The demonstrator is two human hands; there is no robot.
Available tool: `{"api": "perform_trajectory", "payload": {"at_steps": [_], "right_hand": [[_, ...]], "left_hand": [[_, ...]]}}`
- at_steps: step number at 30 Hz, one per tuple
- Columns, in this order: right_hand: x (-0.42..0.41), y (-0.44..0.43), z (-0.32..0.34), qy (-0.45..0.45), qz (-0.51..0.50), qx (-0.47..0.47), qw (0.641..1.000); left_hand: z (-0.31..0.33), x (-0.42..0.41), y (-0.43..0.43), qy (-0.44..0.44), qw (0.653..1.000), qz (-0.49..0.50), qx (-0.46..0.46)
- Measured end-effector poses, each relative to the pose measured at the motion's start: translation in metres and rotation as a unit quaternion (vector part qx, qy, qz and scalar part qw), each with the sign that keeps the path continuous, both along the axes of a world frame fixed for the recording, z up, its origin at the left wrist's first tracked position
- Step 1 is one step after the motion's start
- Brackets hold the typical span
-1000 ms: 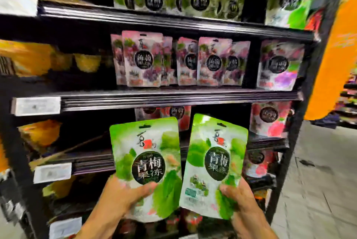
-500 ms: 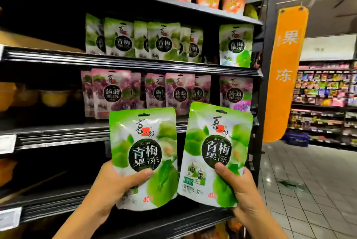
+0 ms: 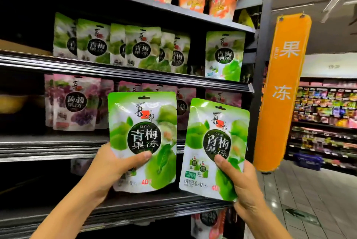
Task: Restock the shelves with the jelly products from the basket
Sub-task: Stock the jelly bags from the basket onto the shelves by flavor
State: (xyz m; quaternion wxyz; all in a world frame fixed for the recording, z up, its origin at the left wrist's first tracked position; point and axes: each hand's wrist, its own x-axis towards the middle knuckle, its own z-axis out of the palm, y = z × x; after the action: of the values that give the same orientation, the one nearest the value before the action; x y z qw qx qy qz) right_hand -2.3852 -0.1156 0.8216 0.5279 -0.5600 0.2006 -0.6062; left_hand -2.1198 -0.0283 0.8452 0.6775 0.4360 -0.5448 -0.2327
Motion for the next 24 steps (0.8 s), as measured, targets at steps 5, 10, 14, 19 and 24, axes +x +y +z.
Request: {"api": "perform_trajectory", "payload": {"at_steps": [5,10,14,19,24], "right_hand": [[-0.012,-0.031,-0.004,0.021,-0.005,0.000,1.000],[-0.009,-0.046,-0.013,0.017,-0.032,0.017,0.999],[-0.004,-0.058,-0.009,0.016,-0.052,0.018,0.998],[0.000,-0.067,-0.006,0.000,-0.052,0.016,0.999],[0.006,-0.068,0.018,-0.016,-0.048,-0.023,0.998]], "left_hand": [[0.001,-0.012,-0.018,0.009,1.000,-0.007,0.005],[0.003,-0.010,-0.021,0.008,1.000,-0.005,0.021],[0.005,-0.004,-0.022,0.009,0.999,-0.006,0.030],[0.003,0.005,-0.019,-0.006,0.999,-0.010,0.032],[0.018,0.010,-0.019,-0.011,1.000,-0.005,0.024]]}}
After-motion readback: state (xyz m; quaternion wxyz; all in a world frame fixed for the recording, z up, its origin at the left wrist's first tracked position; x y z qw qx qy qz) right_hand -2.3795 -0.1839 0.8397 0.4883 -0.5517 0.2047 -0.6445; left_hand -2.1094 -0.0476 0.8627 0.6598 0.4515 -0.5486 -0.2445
